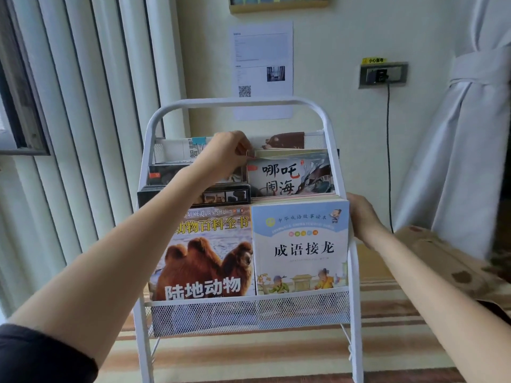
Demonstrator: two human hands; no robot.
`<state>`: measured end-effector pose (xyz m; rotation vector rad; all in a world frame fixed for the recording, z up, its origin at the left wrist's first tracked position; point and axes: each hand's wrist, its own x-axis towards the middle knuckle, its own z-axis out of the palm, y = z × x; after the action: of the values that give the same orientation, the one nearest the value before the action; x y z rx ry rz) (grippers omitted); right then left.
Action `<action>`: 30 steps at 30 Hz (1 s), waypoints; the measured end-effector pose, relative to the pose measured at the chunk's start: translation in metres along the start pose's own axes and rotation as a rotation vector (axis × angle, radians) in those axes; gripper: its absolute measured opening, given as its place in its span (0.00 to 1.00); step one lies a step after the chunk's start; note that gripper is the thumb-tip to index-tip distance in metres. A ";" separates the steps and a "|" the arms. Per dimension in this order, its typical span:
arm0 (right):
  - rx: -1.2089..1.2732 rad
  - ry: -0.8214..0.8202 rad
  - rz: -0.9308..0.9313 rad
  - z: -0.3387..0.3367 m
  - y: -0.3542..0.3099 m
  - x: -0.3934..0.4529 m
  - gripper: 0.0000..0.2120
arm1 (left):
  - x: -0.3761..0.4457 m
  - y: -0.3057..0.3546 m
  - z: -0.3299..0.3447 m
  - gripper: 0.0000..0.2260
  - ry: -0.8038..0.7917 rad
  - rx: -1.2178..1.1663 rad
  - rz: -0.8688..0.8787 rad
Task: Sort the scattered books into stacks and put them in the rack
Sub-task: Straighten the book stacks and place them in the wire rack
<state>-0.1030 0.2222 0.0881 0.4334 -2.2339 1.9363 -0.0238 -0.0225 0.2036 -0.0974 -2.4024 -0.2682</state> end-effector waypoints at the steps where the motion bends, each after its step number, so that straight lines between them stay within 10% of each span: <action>1: 0.045 0.044 -0.035 0.002 0.001 -0.006 0.12 | 0.001 0.000 0.000 0.08 0.020 -0.024 -0.003; 10: -0.158 -0.046 -0.006 -0.013 0.023 0.002 0.19 | -0.004 -0.001 -0.018 0.10 -0.057 -0.004 -0.034; 15: -0.233 0.395 -0.541 -0.011 -0.048 -0.007 0.19 | -0.003 -0.009 -0.022 0.21 -0.149 0.143 0.032; 19: -0.710 0.078 -0.996 0.036 -0.109 -0.016 0.20 | -0.006 -0.009 -0.025 0.20 -0.156 0.104 0.032; 22: -0.957 -0.174 -0.815 0.069 -0.108 -0.010 0.22 | -0.019 -0.012 -0.028 0.19 -0.179 0.011 -0.021; 30: -1.103 -0.116 -0.710 0.106 -0.143 -0.006 0.17 | -0.059 -0.059 -0.054 0.14 -0.108 0.130 -0.151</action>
<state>-0.0445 0.1014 0.2048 0.9407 -2.3195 0.2531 0.0473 -0.0915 0.1937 0.1333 -2.5312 -0.1788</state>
